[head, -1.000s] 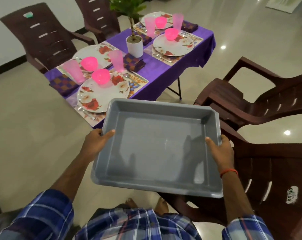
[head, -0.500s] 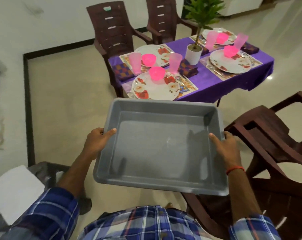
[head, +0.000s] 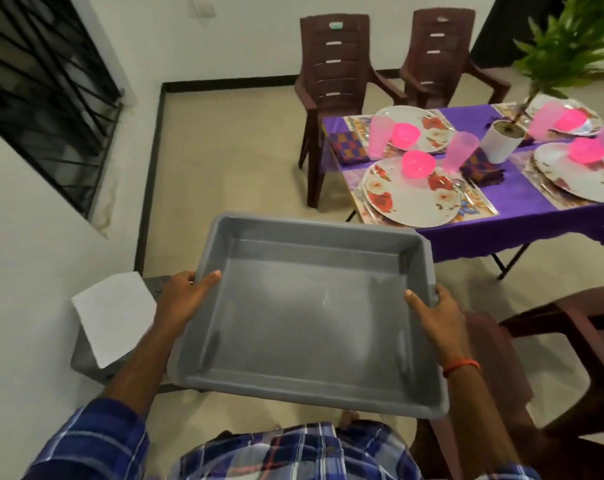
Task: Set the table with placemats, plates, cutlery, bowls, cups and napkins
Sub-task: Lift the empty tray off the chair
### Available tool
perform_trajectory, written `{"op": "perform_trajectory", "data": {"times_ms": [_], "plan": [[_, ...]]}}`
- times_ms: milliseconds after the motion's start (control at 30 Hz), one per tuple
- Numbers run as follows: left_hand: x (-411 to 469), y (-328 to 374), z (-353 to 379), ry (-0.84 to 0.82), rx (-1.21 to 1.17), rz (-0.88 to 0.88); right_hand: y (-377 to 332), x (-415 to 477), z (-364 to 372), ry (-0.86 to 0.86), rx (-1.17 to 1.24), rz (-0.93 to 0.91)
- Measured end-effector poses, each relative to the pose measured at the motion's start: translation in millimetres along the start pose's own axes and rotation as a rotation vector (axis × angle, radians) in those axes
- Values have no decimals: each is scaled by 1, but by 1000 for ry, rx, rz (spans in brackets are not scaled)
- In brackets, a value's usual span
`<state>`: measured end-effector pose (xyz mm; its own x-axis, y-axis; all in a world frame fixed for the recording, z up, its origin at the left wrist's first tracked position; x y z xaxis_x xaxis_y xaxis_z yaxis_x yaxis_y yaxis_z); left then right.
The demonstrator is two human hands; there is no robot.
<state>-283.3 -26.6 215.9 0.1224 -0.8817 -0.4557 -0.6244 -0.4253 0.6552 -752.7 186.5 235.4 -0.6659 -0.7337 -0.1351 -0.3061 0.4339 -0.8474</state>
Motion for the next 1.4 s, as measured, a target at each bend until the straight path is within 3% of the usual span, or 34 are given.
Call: {"op": "perform_trajectory", "data": {"times_ms": [500, 967, 1400], "plan": [[15, -74, -73, 244, -195, -248, -99, 101, 133, -340, -57, -171], [14, -82, -72, 485, -439, -468, -183, 215, 253, -598, -145, -360], [-2, -154, -90, 655, -596, -690, -275, 210, 429, -865, -210, -531]]}}
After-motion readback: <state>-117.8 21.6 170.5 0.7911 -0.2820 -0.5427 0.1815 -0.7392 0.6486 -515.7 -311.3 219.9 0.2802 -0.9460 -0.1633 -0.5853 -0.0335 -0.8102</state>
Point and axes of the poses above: each hand's wrist, its own x-axis towards the middle knuckle, its own z-axis out of the palm, y = z × x, the point moved 9 cm from there along x, towards the middle knuckle, and after that the axes turned 7 degrees about -z, right-handed, at the moved point
